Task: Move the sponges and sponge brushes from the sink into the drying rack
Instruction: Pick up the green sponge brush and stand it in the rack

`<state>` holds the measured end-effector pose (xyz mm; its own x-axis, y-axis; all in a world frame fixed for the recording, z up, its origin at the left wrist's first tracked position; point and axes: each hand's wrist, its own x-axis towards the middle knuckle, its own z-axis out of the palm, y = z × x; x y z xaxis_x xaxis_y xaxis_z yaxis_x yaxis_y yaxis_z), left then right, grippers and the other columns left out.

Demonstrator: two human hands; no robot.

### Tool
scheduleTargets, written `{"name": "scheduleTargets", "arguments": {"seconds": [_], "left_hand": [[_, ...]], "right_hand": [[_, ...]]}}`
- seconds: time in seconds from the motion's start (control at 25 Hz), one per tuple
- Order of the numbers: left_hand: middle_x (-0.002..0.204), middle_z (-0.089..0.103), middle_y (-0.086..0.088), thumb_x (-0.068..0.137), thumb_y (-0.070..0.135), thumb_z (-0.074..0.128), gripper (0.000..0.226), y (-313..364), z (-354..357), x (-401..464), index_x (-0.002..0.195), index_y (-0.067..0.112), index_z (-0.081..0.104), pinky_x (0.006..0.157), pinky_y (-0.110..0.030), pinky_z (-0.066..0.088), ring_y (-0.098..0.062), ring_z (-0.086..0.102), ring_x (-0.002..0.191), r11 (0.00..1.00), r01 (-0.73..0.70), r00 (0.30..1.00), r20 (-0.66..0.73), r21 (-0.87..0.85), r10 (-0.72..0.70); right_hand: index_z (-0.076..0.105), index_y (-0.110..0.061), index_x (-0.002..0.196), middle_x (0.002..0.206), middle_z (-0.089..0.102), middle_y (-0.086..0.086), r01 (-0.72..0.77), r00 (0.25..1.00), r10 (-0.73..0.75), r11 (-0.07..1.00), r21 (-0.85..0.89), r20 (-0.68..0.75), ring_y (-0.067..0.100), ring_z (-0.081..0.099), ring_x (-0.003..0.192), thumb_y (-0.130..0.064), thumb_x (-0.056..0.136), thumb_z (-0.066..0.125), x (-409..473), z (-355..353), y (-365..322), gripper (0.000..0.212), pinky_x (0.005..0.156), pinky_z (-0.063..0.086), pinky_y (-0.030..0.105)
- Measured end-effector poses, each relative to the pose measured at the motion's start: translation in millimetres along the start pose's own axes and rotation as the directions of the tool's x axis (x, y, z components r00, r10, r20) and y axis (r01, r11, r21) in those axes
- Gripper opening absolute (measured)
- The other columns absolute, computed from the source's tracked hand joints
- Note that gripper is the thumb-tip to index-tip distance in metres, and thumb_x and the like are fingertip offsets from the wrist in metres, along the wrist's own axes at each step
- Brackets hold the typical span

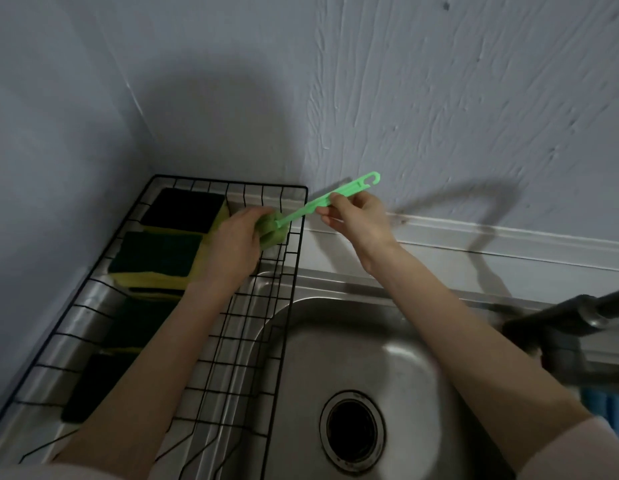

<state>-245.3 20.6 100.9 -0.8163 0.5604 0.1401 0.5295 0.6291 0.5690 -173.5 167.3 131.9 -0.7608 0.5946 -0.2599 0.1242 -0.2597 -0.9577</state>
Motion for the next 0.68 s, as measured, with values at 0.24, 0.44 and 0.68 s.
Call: {"name": "scheduleTargets", "arguments": {"seconds": [0.24, 0.44, 0.68], "left_hand": [[0.121, 0.059, -0.020, 0.085, -0.006, 0.040, 0.038, -8, 16, 5, 0.119, 0.005, 0.052, 0.089, -0.035, 0.044, -0.034, 0.055, 0.107, 1.000, 0.024, 0.999, -0.021, -0.013, -0.024], [0.130, 0.053, -0.016, 0.084, -0.001, 0.050, 0.045, 0, 6, 1, 0.127, 0.008, 0.045, 0.095, -0.031, 0.039, -0.031, 0.051, 0.117, 0.999, -0.028, 0.998, 0.061, -0.017, 0.029], [0.129, 0.054, -0.012, 0.084, 0.011, 0.055, 0.044, 25, -20, -26, 0.127, 0.010, 0.045, 0.099, -0.039, 0.040, -0.027, 0.051, 0.116, 0.992, -0.122, 0.991, 0.058, 0.017, 0.121]], "right_hand": [[0.050, -0.014, 0.078, 0.077, 0.062, 0.001, 0.008, 0.999, -0.006, 1.000, -0.025, 0.047, 0.008, 0.063, 0.068, -0.007, 0.093, 0.045, 3, 2, 13, 0.018, 0.066, 0.056, 0.016], [0.053, -0.005, 0.106, 0.095, 0.060, 0.007, -0.010, 1.000, 0.014, 0.985, -0.173, 0.020, 0.024, 0.064, 0.095, -0.013, 0.089, 0.054, -3, 0, 14, 0.019, 0.089, 0.052, 0.033], [0.036, -0.011, 0.137, 0.133, 0.051, 0.012, -0.047, 0.997, 0.069, 0.912, -0.407, 0.041, 0.022, 0.050, 0.118, -0.018, 0.087, 0.057, -37, -13, 4, 0.054, 0.097, 0.038, 0.029]]}}
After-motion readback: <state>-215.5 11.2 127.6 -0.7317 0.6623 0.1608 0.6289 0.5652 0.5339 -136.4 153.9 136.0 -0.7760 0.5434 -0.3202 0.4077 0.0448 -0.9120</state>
